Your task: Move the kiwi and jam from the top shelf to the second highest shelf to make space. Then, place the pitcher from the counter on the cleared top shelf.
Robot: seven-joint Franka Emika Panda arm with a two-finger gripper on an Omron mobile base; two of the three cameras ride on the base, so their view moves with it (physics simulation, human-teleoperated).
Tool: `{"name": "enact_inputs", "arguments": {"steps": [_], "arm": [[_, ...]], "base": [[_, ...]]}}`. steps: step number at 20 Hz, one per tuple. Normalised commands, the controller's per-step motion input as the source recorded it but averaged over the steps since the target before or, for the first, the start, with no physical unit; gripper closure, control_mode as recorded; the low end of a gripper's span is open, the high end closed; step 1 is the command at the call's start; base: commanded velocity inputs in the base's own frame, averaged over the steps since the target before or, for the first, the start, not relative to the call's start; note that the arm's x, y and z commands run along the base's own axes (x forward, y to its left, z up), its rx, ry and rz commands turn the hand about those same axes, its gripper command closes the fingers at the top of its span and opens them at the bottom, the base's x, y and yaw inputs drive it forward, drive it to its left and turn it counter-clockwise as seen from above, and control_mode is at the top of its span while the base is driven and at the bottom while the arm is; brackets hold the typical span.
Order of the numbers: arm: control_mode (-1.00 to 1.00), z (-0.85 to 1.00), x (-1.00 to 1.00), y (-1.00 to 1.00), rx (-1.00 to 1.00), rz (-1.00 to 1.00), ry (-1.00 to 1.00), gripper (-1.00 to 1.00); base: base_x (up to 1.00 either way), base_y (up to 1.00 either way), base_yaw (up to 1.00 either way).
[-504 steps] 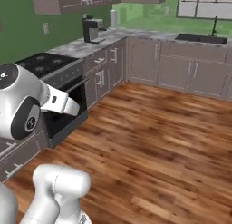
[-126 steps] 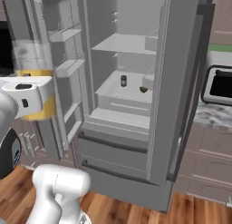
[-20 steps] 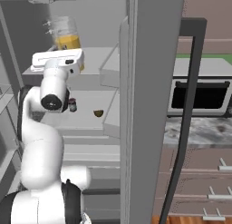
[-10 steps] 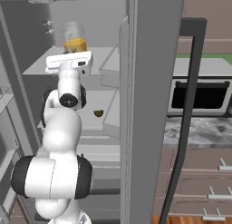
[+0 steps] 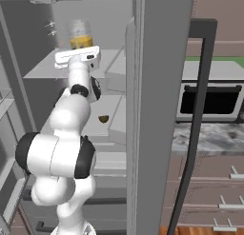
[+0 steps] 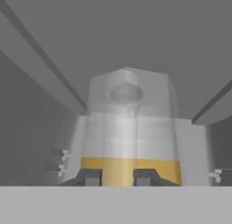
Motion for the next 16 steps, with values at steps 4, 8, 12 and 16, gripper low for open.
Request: {"name": "enact_inputs", "arguments": {"steps": [4, 8, 12, 16], "arm": [[-1.0, -0.1, 0.67, 0.46, 0.0, 0.0, 0.0, 1.0], [-1.0, -0.2, 0.65, 0.35, 0.0, 0.0, 0.0, 1.0], [-1.0, -0.28, 0.41, 0.05, 0.0, 0.0, -0.01, -1.0], [-1.0, -0.21, 0.08, -0.04, 0.0, 0.0, -0.03, -1.0]], "base": [[0.0, 0.0, 0.0], [0.0, 0.0, 0.0], [0.0, 0.0, 0.0], [0.0, 0.0, 0.0]]}}
